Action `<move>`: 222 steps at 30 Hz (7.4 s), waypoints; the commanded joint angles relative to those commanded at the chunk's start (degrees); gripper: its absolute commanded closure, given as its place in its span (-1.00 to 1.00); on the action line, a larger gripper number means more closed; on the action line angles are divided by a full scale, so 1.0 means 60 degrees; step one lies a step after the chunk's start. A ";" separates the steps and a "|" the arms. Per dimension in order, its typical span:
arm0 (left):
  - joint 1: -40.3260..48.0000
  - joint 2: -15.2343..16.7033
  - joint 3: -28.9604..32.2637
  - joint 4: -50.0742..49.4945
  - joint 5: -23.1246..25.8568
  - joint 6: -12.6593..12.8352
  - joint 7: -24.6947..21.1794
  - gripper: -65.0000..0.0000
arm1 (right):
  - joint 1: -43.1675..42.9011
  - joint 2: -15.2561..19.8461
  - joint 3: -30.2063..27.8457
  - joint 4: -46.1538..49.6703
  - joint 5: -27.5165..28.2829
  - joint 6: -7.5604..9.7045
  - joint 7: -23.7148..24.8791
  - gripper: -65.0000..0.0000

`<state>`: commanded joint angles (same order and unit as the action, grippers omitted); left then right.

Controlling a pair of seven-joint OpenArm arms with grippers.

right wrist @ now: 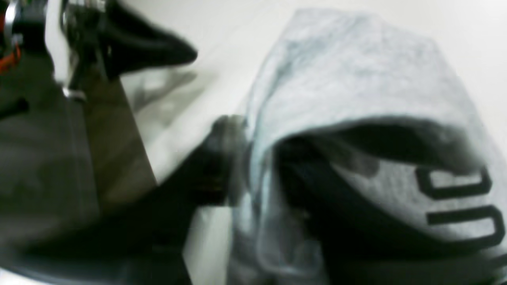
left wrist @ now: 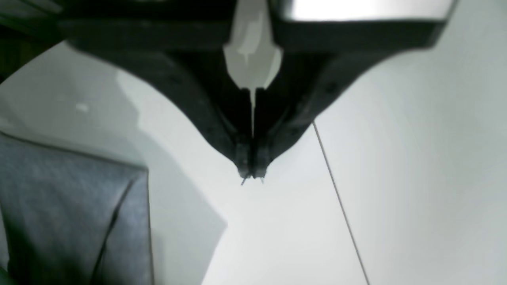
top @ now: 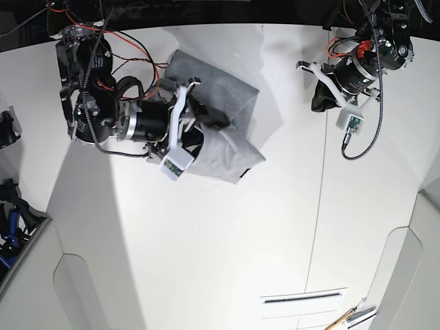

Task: Fold the T-shirt properly
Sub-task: 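Press the folded layers flat with the right gripper and withdraw it, then grasp the folded bundle's edges with both grippers and lift them, then rotate the bundle with both grippers and square it on the table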

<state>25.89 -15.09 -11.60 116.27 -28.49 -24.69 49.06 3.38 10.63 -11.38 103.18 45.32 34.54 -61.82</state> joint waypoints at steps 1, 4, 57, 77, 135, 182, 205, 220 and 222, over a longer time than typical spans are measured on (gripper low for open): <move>-0.0004 -0.0004 0.0000 0.0000 0.0004 0.0000 -0.0004 0.98 | -0.0025 0.0004 -0.0306 0.0000 -0.0259 0.0033 0.0029 -0.04; -0.0004 -0.0004 0.0000 0.0000 0.0015 0.0000 -0.0146 0.98 | -0.0036 0.0135 -0.1315 0.0000 -0.0816 0.0025 0.0029 -0.16; -0.0055 -0.0004 -0.0189 0.0007 -0.0244 0.0007 -0.0248 0.99 | 0.0907 -0.0372 -0.2186 -0.2430 -0.1137 -0.0011 0.1858 1.00; 0.0029 0.0007 -0.2051 0.0004 -0.2189 -0.0692 0.0310 0.99 | 0.0015 0.0331 0.0138 -0.0984 -0.0583 0.0000 0.0160 1.00; 0.0153 0.1428 0.5439 -0.0306 0.1985 0.0758 -0.0827 1.00 | 0.2262 -0.0663 -0.0404 -0.4419 -0.2674 0.0029 0.2809 1.00; -0.1096 0.1435 0.5974 0.0233 0.2670 0.1191 -0.1348 1.00 | 0.2707 0.0801 0.0710 -0.3901 -0.1902 -0.0007 0.2659 1.00; -0.2284 0.1428 0.4233 -0.2597 0.3508 0.2080 -0.1388 1.00 | 0.3268 0.1308 0.0696 -0.6696 -0.1242 0.0007 0.1880 1.00; -0.2149 0.1377 0.3483 -0.0761 0.3268 0.2044 -0.1096 1.00 | 0.3384 0.1450 0.1534 -0.5971 -0.0419 0.0029 0.1701 1.00; -0.1912 0.1381 0.3486 -0.0466 0.2991 0.1963 -0.1104 1.00 | 0.3446 0.1443 0.1537 -0.5974 -0.0998 0.0025 0.2178 1.00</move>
<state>14.41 -6.81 9.32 113.47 -10.55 -12.91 42.44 24.05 19.29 -2.15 67.33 39.33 34.70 -48.75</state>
